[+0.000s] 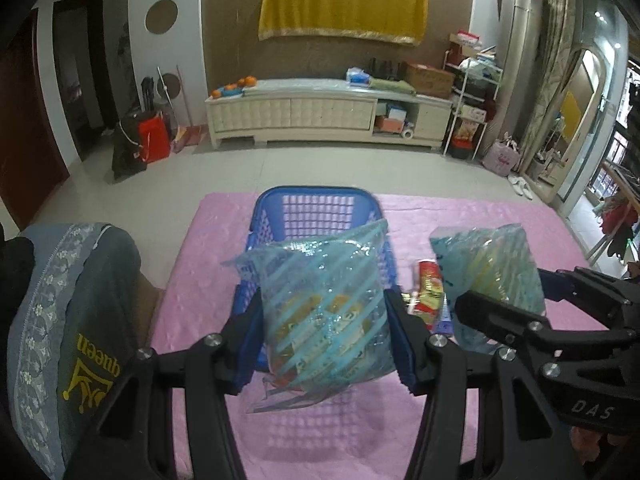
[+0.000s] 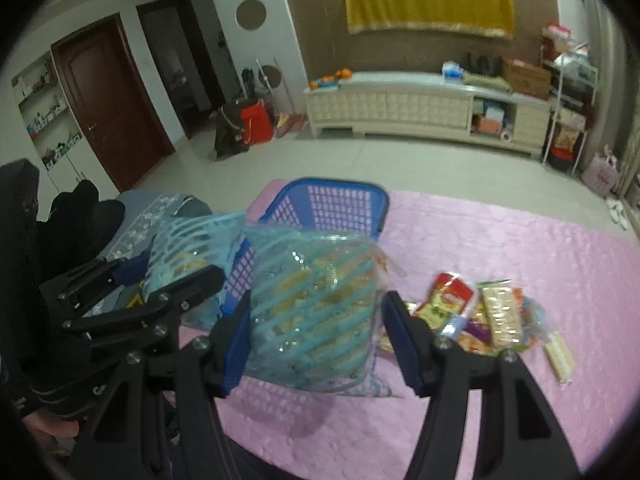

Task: Organize snacks
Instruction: 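Carry both held blue striped bags over the blue basket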

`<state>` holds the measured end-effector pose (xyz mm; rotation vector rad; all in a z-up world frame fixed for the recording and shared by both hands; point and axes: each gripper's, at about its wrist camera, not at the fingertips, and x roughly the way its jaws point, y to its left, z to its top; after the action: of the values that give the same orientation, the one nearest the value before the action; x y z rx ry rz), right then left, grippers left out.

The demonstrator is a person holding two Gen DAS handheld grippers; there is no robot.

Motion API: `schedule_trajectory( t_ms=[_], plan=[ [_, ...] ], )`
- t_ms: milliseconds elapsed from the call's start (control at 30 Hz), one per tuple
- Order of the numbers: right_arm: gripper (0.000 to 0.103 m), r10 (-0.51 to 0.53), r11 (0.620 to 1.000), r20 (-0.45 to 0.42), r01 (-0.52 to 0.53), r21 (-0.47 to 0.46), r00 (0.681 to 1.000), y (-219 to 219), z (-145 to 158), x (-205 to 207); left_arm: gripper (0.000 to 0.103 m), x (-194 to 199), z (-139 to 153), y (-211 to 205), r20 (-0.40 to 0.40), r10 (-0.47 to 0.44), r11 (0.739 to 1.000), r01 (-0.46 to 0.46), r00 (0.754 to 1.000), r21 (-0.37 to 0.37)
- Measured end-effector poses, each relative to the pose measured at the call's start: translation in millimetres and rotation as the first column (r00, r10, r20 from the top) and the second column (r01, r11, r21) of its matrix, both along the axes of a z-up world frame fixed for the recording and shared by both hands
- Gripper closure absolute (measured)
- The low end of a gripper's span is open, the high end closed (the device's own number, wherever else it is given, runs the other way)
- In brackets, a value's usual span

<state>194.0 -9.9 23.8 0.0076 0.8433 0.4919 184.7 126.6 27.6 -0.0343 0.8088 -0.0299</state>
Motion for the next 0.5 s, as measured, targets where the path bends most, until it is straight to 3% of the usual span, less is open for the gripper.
schedule_trajectory(
  t_ms=[233,500],
  plan=[
    [0.036,0.025,0.999,-0.102,-0.028,-0.028,0.994,29,-43,46,0.050,36,-40,24,-0.092,-0.003,0.999,0.000,0.996,-0.039],
    [0.036,0.052,0.996,-0.125,-0.062,-0.070,0.991,40,-65,56,0.046,48,-68,28,-0.136,-0.011,0.997,0.001,0.991,-0.074]
  ],
)
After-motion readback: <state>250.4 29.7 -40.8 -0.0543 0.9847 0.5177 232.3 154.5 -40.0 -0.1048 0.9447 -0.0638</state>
